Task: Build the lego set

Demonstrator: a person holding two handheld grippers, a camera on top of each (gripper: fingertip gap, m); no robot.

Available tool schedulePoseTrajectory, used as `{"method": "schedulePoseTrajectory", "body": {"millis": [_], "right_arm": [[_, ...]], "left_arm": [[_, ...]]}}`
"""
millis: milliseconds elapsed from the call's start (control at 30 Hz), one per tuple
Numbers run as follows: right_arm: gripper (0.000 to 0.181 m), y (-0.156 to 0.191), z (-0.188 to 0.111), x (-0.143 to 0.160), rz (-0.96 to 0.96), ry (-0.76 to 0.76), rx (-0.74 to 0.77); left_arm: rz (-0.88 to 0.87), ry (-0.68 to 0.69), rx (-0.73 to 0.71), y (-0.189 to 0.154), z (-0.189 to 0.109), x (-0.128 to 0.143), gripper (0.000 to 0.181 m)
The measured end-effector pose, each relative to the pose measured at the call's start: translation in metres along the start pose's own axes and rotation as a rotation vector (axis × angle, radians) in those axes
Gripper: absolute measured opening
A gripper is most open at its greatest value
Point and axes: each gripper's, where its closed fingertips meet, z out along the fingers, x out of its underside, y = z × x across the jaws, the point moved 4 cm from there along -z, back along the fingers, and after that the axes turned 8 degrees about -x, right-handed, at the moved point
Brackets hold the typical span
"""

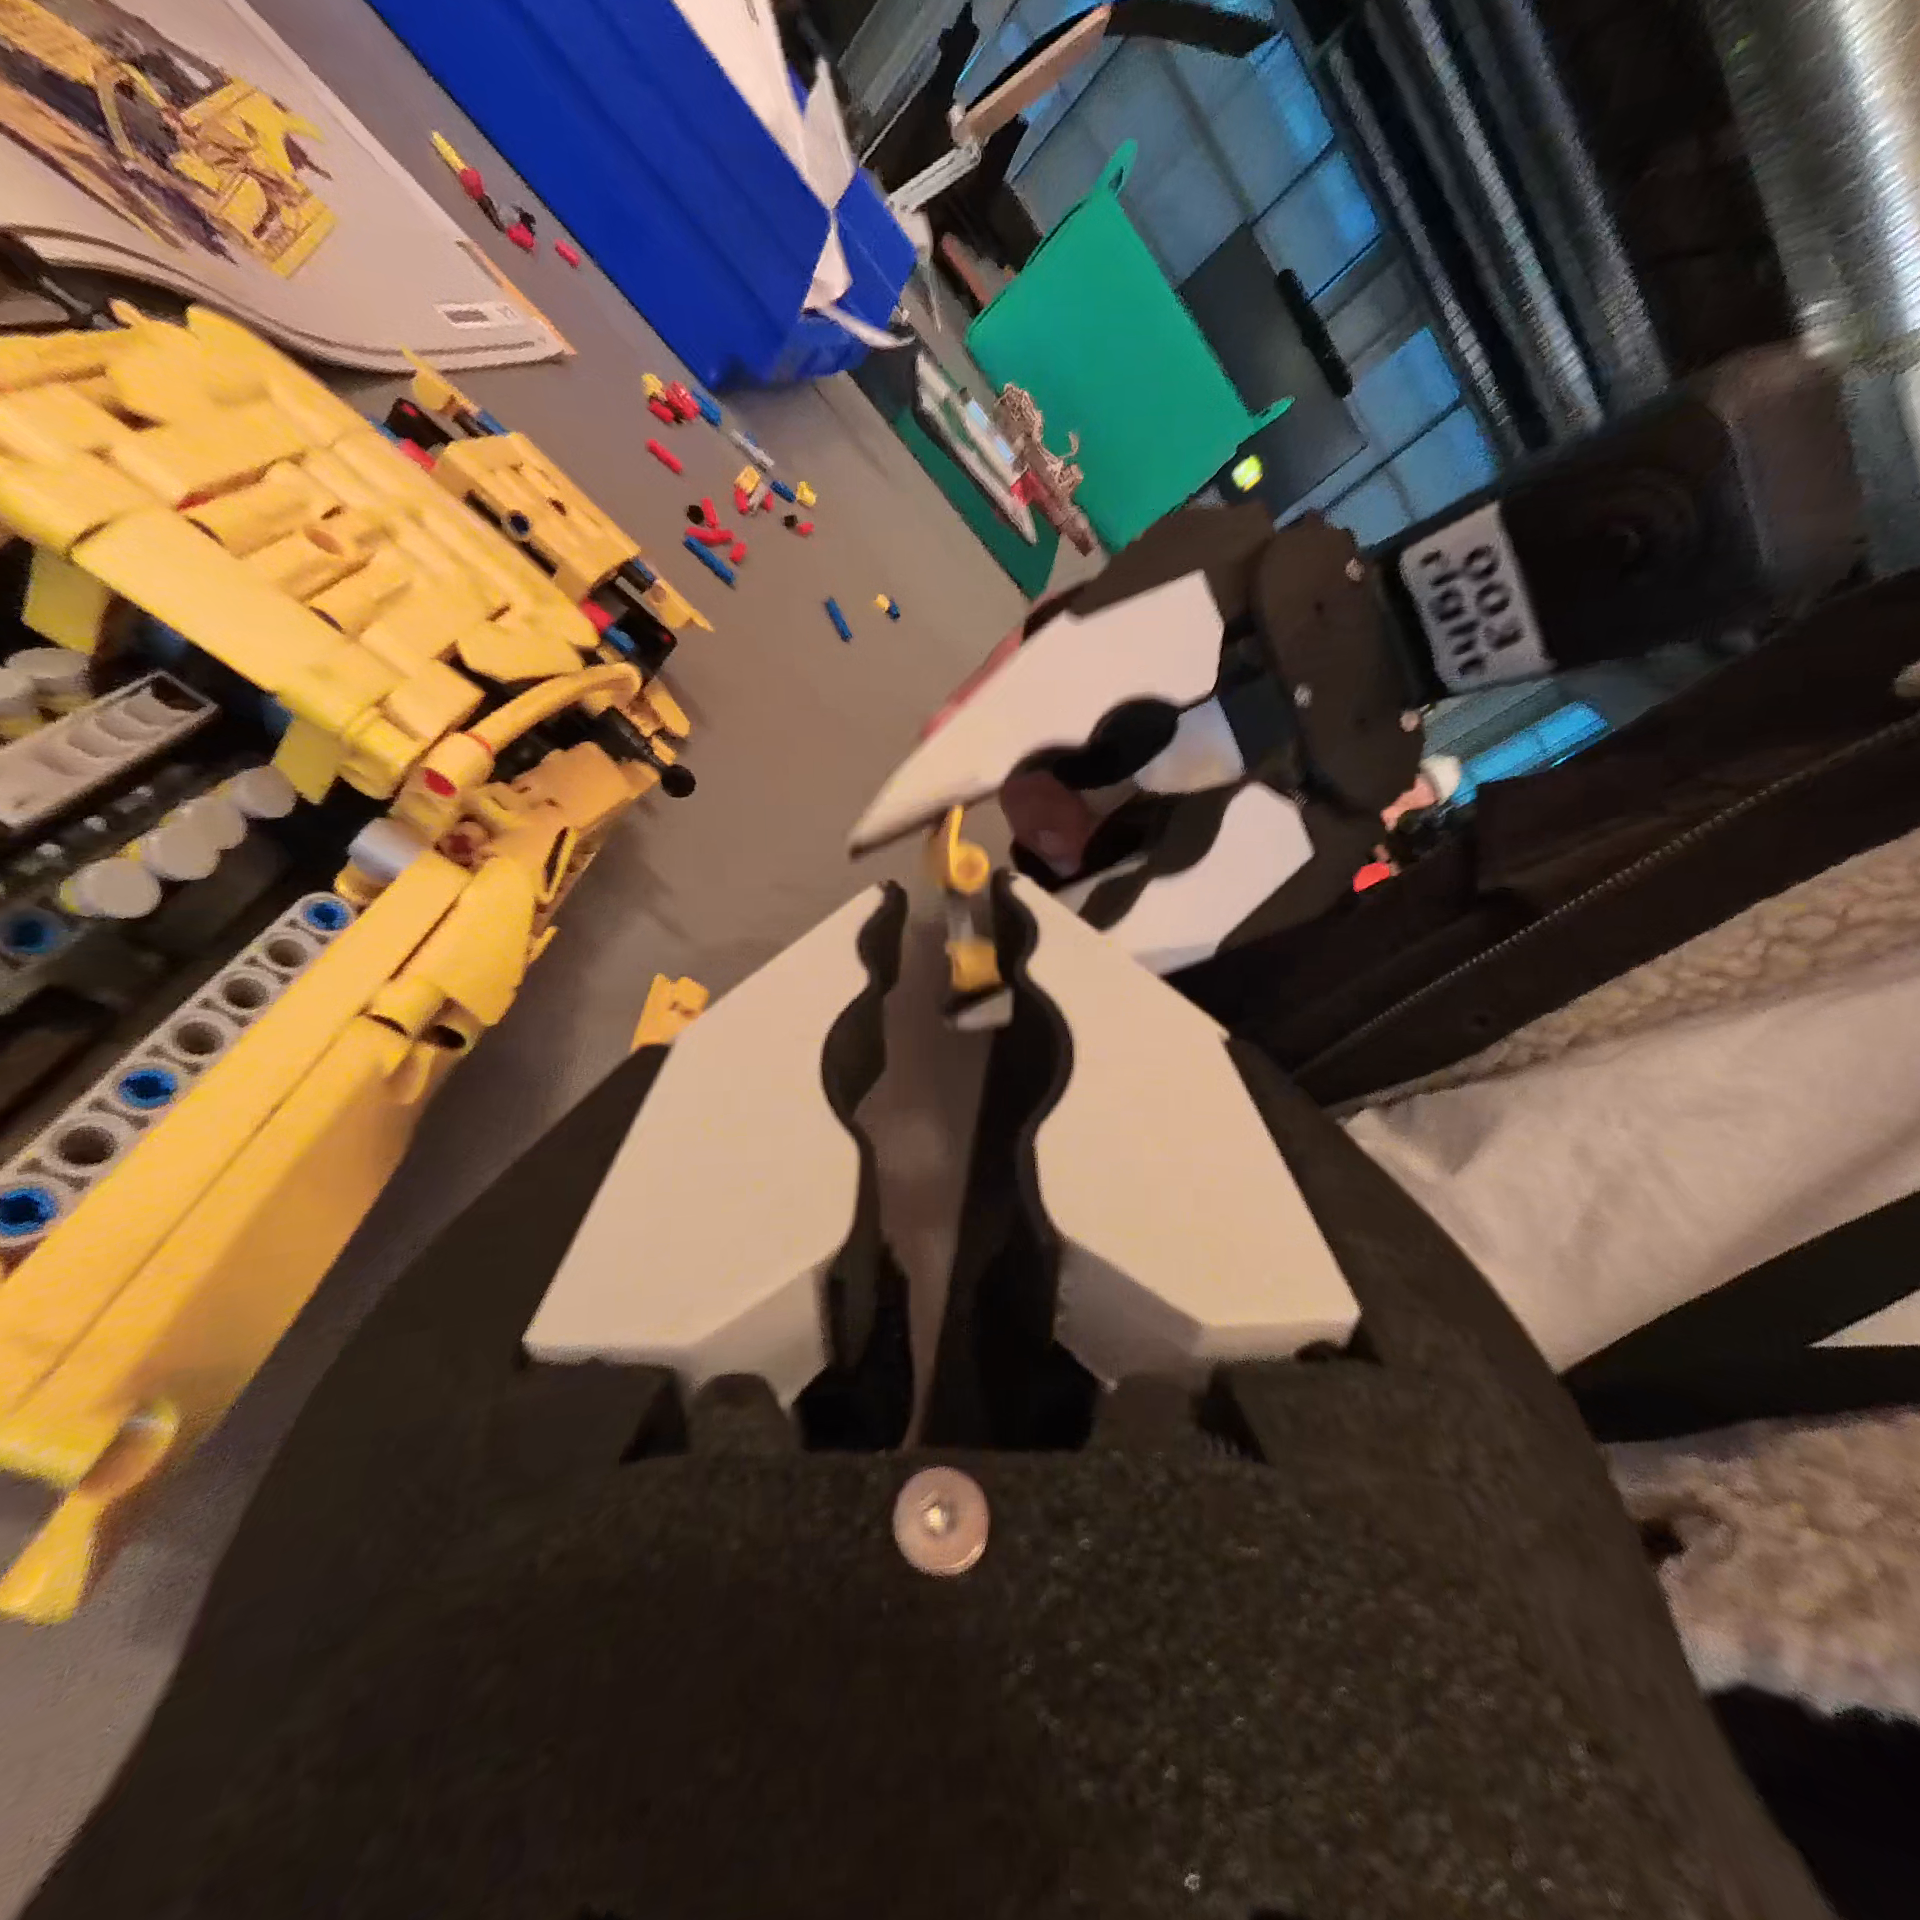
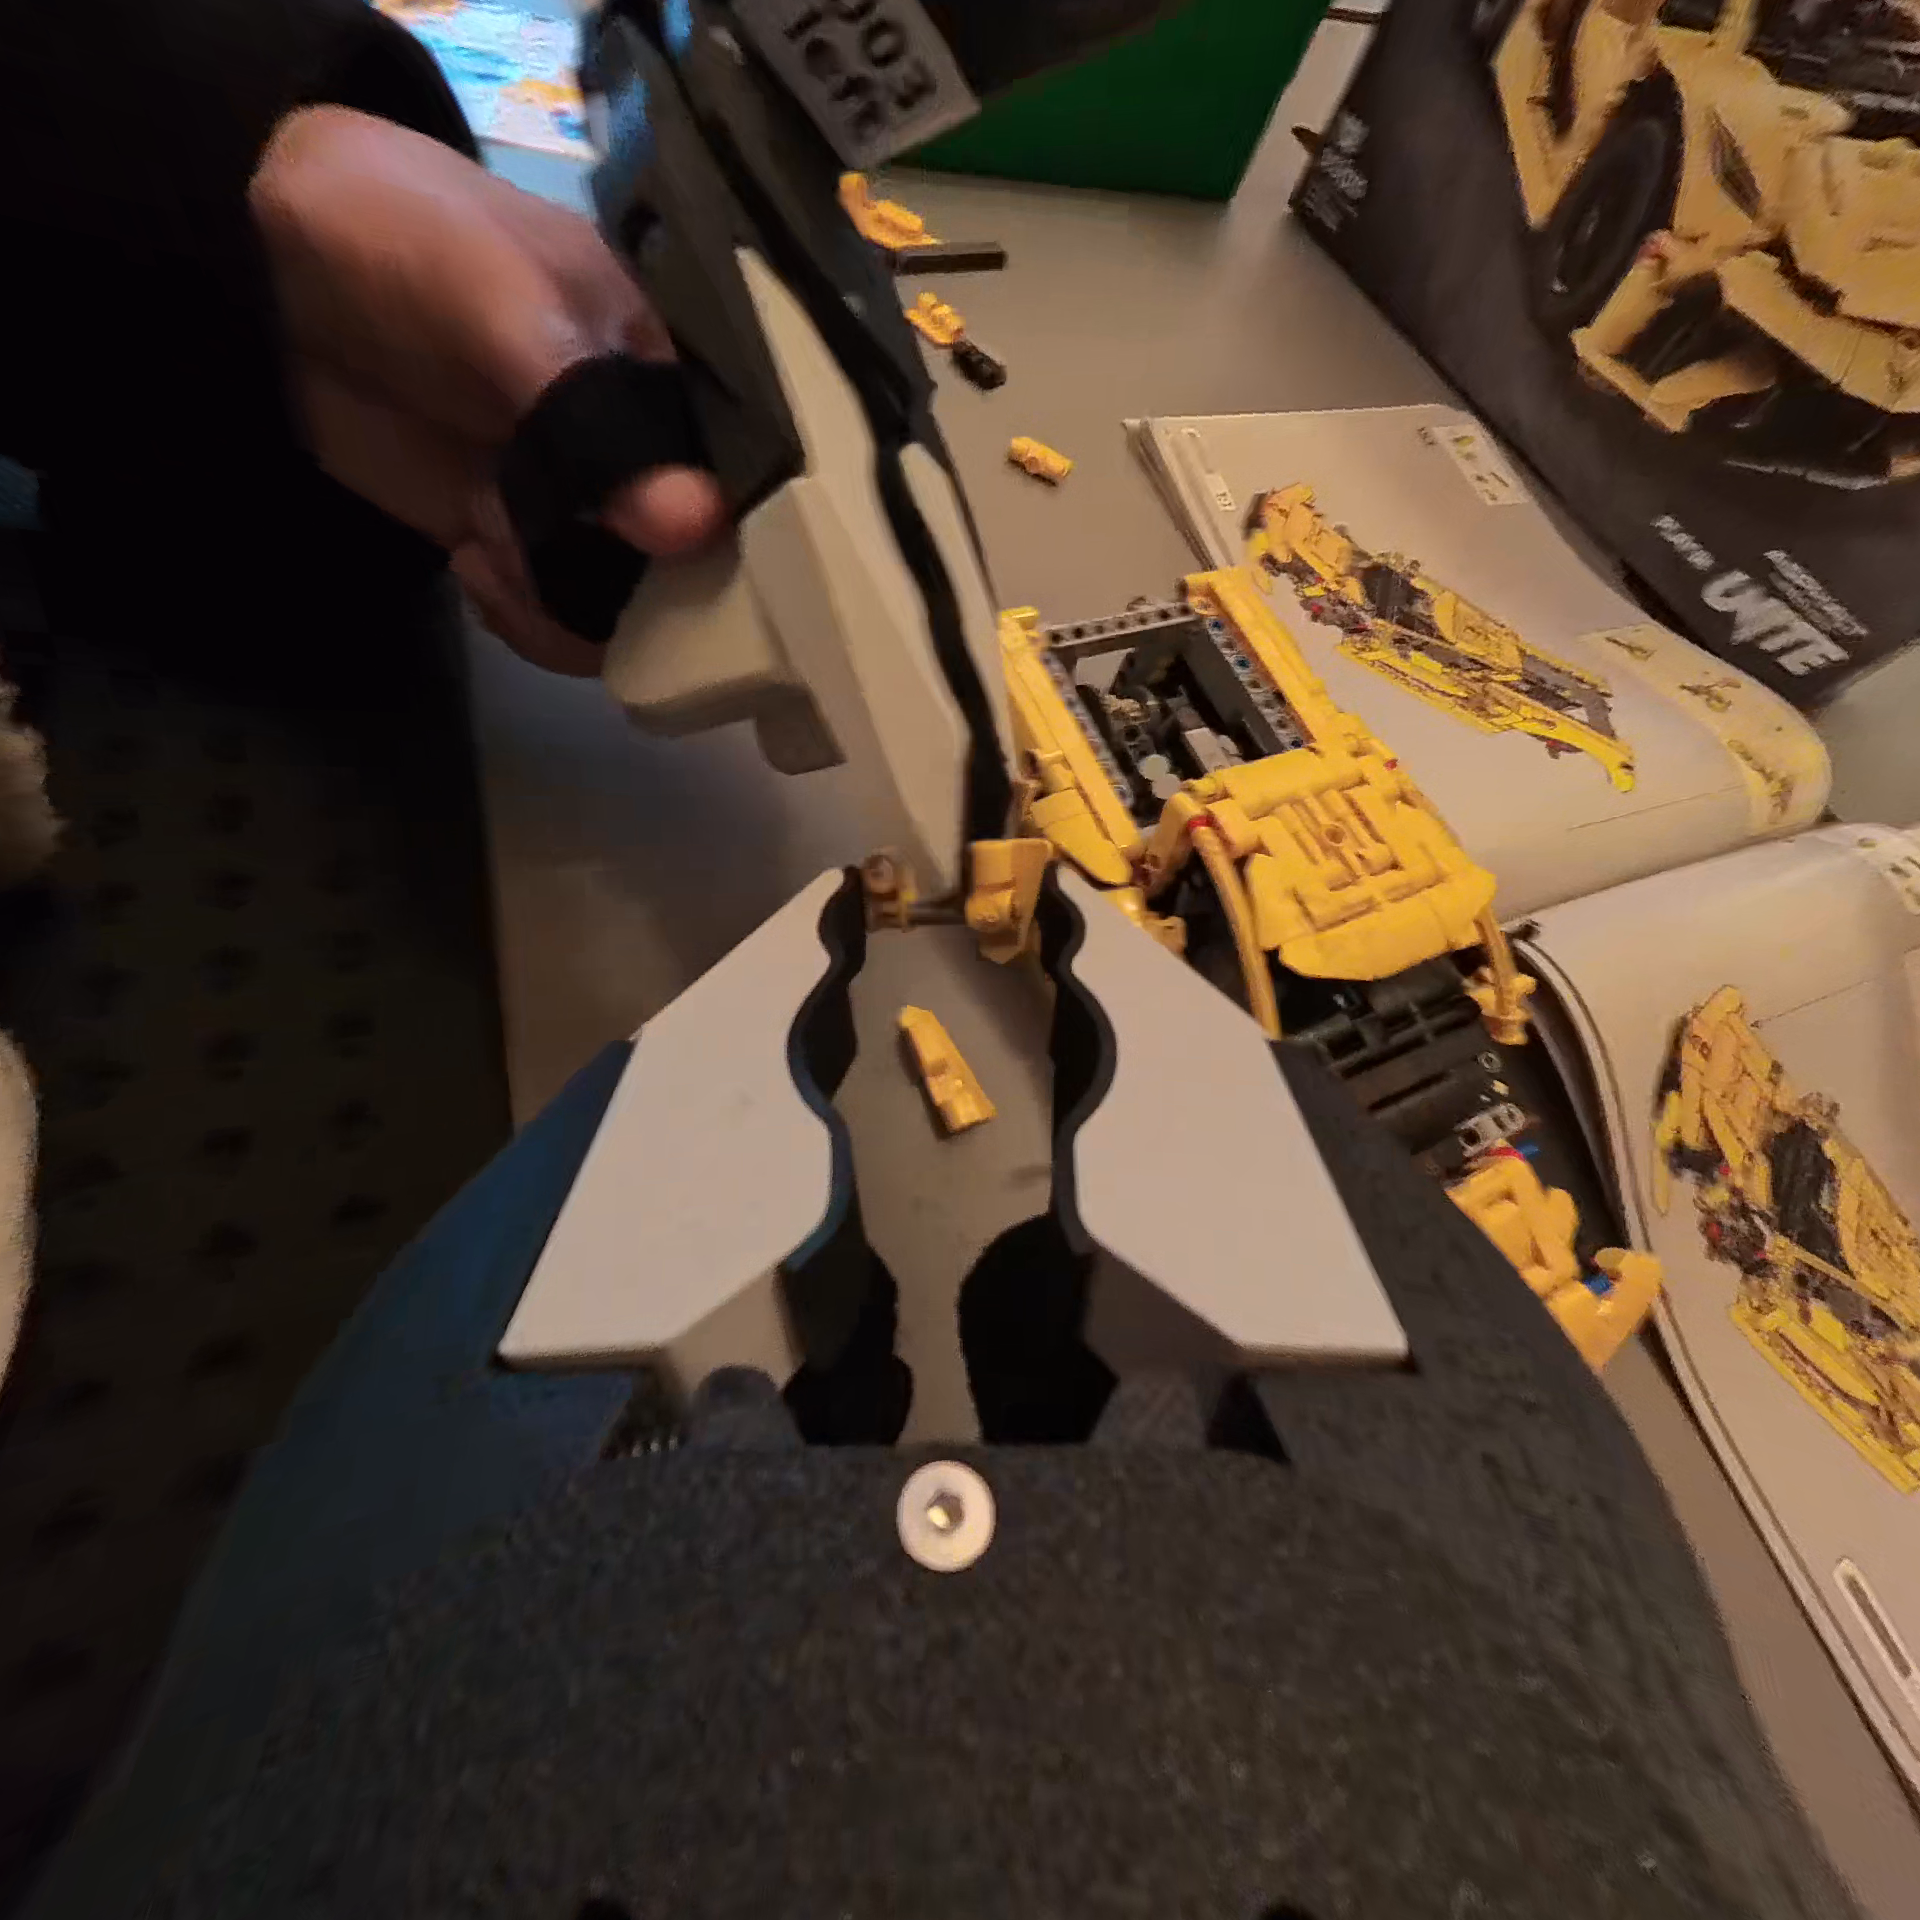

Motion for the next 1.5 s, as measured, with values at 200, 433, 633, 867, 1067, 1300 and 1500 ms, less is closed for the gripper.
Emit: {"method": "schedulePoseTrajectory", "body": {"millis": [200, 433, 633, 867, 1067, 1300, 1500], "right_arm": [[0.033, 0.005, 0.007, 0.007, -0.015, 0.02, -0.037], [0.045, -0.002, -0.012, -0.006, 0.103, -0.284, -0.099], [0.033, -0.001, -0.014, -0.006, -0.037, -0.283, 0.017], [0.029, -0.001, -0.015, -0.001, -0.017, -0.282, -0.026], [0.029, -0.001, -0.016, 0.0, -0.024, -0.304, -0.025], [0.03, 0.001, -0.014, 0.004, -0.072, -0.306, -0.032], [0.027, 0.002, -0.01, 0.009, -0.121, -0.281, -0.025]], "left_arm": [[-0.118, -0.003, 0.025, 0.005, 0.003, 0.003, 0.006], [-0.405, -0.136, 0.199, 0.013, -0.007, -0.01, 0.006], [-0.593, -0.148, 0.327, 0.009, -0.002, -0.01, 0.006], [-0.519, -0.12, 0.298, 0.009, 0.0, -0.007, 0.007], [-0.425, -0.09, 0.26, 0.006, -0.002, -0.005, 0.007], [-0.434, -0.061, 0.232, 0.008, -0.001, -0.002, 0.006], [-0.427, -0.026, 0.147, 0.013, 0.0, 0.001, 0.007]]}}
